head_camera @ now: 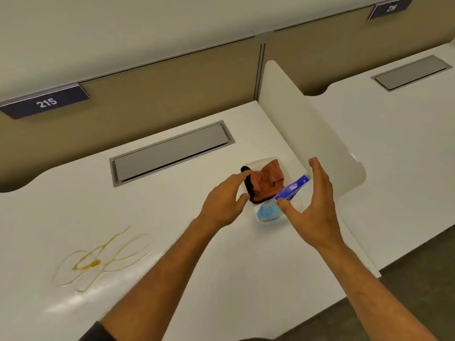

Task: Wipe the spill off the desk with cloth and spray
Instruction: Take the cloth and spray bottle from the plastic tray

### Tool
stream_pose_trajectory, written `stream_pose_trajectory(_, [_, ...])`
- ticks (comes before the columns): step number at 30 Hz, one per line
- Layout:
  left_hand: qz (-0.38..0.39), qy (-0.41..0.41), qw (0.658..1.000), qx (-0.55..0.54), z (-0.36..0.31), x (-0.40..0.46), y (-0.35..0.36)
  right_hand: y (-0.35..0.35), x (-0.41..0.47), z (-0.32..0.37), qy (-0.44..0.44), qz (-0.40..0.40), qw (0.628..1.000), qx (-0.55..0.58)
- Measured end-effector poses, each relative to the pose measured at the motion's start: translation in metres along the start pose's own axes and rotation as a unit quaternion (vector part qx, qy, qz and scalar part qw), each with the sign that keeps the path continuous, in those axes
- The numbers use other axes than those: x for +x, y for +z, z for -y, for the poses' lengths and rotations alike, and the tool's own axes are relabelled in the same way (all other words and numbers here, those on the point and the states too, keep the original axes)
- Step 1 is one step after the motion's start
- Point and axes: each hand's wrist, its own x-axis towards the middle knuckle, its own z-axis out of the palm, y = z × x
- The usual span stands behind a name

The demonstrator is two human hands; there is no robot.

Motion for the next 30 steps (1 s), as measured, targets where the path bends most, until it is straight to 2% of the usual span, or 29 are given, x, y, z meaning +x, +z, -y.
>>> stream_pose_trajectory(4, [0.024,-0.010,1.000,-0.015,-0.010,0.035,0.012,0.013,0.007,-0.018,0.065,0.036,0.993,0.094])
stream_pose_trajectory(7, [0.044,-0.008,0.999,-0.010,-0.012,0.061,0.020,0.025,0.016,-0.034,0.107,0.022,0.984,0.143])
stream_pose_trajectory(10, [0.081,0.000,0.997,0.007,-0.012,0.087,0.033,0.031,0.022,-0.044,0.158,0.029,0.976,0.144])
stream_pose_trajectory(14, [0.138,0.014,0.989,0.042,-0.011,0.118,0.063,0.032,0.026,-0.054,0.164,0.031,0.977,0.134])
stream_pose_trajectory(19, [0.191,0.050,0.975,0.102,-0.007,0.141,0.096,0.029,0.026,-0.062,0.202,0.076,0.969,0.124])
stream_pose_trajectory(24, [0.145,0.009,0.977,0.156,-0.002,0.147,0.118,0.031,0.027,-0.074,0.210,0.073,0.963,0.150])
stream_pose_trajectory(30, [0.076,-0.030,0.994,0.066,0.002,0.148,0.112,0.032,0.025,-0.073,0.201,0.056,0.968,0.135])
